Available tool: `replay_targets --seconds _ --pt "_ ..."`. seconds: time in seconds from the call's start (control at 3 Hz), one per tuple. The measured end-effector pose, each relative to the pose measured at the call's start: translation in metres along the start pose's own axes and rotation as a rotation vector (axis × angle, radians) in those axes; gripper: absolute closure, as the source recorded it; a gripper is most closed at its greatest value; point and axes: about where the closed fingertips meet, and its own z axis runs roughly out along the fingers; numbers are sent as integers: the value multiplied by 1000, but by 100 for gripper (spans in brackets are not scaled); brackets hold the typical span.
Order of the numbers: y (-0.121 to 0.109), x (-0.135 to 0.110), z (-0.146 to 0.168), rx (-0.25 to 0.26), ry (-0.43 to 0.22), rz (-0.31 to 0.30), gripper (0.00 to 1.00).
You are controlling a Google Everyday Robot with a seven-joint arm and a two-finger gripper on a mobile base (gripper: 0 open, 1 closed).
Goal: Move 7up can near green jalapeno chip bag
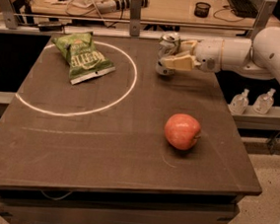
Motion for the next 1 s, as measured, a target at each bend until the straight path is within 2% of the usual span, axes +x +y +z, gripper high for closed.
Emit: replay_targets --seconds 0.33,0.67,1.0 --pt "-3 -18 22 -1 20 -19 100" --pt "-10 -29 55 3 60 -39 100" --pt "-13 -33 94 -17 83 -57 100"
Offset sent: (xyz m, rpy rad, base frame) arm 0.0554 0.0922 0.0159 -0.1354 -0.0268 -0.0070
